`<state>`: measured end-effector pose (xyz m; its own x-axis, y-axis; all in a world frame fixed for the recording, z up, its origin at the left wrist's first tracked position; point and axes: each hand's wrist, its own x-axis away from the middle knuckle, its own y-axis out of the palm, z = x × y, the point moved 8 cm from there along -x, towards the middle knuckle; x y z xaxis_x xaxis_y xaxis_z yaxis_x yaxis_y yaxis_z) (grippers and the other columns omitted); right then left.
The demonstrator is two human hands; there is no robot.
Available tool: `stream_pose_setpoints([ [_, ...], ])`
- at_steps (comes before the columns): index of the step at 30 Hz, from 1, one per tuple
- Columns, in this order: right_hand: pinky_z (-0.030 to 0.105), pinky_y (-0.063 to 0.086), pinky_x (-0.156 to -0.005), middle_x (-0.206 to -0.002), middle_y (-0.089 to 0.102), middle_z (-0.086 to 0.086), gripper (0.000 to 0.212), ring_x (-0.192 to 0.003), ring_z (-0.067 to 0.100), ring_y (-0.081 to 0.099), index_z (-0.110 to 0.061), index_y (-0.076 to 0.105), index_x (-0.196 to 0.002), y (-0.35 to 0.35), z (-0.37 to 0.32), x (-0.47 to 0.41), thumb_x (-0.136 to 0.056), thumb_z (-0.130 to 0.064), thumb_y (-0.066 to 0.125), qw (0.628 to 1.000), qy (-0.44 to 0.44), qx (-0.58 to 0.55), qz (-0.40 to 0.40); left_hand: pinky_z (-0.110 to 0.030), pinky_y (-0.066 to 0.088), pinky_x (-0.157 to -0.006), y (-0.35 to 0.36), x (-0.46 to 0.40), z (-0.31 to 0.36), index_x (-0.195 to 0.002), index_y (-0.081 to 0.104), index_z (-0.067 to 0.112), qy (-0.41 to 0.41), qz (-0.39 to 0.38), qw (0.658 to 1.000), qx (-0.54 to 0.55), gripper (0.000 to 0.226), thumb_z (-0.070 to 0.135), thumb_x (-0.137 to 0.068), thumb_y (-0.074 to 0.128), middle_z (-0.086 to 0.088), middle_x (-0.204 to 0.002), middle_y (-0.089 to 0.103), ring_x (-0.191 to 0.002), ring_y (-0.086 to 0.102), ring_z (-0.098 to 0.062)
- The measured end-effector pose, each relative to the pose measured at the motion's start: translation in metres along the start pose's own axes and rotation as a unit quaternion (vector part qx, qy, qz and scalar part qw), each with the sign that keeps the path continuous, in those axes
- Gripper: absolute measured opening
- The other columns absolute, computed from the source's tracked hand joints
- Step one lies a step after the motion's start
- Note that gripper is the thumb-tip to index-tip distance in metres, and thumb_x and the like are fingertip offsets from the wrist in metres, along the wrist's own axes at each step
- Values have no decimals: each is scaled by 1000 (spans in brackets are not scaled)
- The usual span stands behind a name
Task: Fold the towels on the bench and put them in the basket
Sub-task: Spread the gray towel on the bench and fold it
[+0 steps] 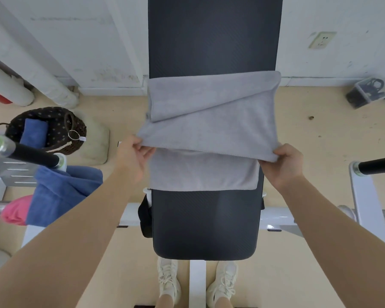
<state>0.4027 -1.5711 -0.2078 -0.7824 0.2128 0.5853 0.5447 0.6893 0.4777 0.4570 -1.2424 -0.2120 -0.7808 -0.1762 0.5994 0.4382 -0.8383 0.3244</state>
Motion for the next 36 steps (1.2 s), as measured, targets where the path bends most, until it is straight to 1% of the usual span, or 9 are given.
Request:
stream_pose_setpoints([
  [4,19,39,-51,-60,50,1,20,-53,15,46,-10,48,-65,-45,36,19,-66,3,34,987,63,126,81,-26,48,-71,-48,13,-50,-76,50,12,-92,77,980,-158,23,4,-93,37,-2,-81,56,-75,58,-13],
  [9,29,15,-55,-59,22,2,27,-58,19,19,-17,28,-55,-67,63,26,-66,-7,50,914,61,384,117,-30,51,-79,-71,26,-93,-86,54,8,-122,127,954,-241,7,6,-89,48,-3,-81,56,-78,57,-15],
  [17,29,25,-53,-57,35,1,30,-56,17,28,-14,38,-58,-101,82,44,-82,-12,57,873,24,447,196,-27,34,-63,-91,38,-100,-72,45,12,-41,90,916,-389,19,20,-88,52,-3,-68,42,-68,39,-16],
  [22,31,25,-53,-60,37,5,28,-56,19,27,-12,44,-60,-127,105,53,-83,-19,60,875,96,418,225,-39,44,-90,-105,47,-120,-92,53,18,-67,101,924,-363,19,37,-91,54,2,-88,53,-94,50,-21],
  [25,34,38,-56,-82,47,11,16,-65,25,42,-13,51,-73,-125,109,58,-83,-23,60,857,93,439,253,-38,43,-88,-107,50,-127,-88,54,20,-86,93,932,-339,16,36,-92,52,1,-92,54,-95,50,-21],
  [27,43,43,-79,-111,47,16,25,-96,34,49,-10,55,-102,-111,94,65,-83,-25,61,774,17,567,281,-36,39,-80,-110,49,-127,-96,52,16,-84,94,932,-340,14,29,-95,47,-3,-95,52,-91,48,-21],
  [30,44,42,-86,-115,49,18,27,-104,37,49,-3,55,-110,-42,89,74,-85,-14,61,702,-194,670,141,-33,40,-73,-122,49,-130,-105,45,17,-105,116,929,-337,12,21,-95,41,-8,-100,50,-91,47,-24],
  [33,35,43,-81,-111,53,13,17,-98,30,54,-6,60,-105,27,138,80,-91,-15,54,673,-205,704,-95,-29,42,-70,-129,50,-135,-110,43,17,-149,110,921,-342,17,18,-93,44,-4,-98,51,-93,48,-21],
  [36,37,46,-84,-122,52,12,25,-104,31,54,-8,59,-115,81,180,84,-93,-15,52,610,-247,723,-210,-31,44,-85,-137,50,-134,-101,48,12,-167,110,918,-343,8,13,-93,47,-4,-90,50,-95,48,-21],
])
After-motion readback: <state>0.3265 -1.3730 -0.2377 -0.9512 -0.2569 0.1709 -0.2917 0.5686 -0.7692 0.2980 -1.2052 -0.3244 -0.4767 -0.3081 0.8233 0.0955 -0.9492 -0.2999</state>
